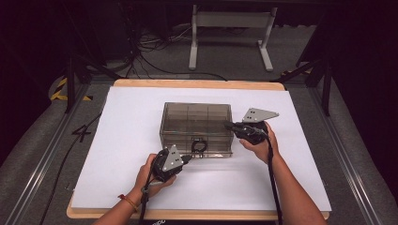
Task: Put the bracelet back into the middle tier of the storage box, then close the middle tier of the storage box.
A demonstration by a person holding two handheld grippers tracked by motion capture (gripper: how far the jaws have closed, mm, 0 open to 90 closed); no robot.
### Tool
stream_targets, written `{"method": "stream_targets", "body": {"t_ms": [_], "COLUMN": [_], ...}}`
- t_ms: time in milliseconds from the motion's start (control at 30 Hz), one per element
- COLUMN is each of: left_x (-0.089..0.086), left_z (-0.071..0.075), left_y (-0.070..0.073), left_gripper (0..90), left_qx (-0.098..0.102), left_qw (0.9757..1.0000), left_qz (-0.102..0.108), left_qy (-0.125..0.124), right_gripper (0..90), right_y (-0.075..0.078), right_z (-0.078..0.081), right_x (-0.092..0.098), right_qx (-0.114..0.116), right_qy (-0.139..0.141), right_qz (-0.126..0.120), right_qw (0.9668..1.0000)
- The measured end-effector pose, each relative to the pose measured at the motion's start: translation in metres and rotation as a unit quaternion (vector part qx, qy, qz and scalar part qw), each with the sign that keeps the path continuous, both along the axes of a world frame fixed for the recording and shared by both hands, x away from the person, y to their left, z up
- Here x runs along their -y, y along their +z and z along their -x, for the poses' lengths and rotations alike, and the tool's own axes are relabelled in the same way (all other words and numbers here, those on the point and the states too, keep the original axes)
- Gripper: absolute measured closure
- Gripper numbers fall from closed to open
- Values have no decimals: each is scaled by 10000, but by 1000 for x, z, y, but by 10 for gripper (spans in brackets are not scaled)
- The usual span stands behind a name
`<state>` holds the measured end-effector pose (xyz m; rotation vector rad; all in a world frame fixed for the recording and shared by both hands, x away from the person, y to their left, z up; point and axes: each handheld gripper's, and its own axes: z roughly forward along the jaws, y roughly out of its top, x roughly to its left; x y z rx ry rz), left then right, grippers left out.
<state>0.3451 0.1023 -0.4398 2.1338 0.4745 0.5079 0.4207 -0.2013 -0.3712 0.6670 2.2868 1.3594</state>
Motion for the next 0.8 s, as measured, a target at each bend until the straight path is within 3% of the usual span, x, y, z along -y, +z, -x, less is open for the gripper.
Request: {"method": "stream_targets", "body": {"t_ms": [467, 800], "left_x": [2, 2], "left_z": [-8, -14], "left_y": [3, 2], "left_gripper": [896, 896], "left_qx": [22, 71], "left_qw": [9999, 9999], "left_qz": [82, 9], "left_qy": [65, 138], "right_gripper": [900, 900], "right_y": [0, 1], "right_z": [0, 0], "right_x": [-1, -4], "right_qx": [11, 24], "right_qy": [-38, -52], "right_qz": [33, 60], "right_qw": [10000, 10000]}}
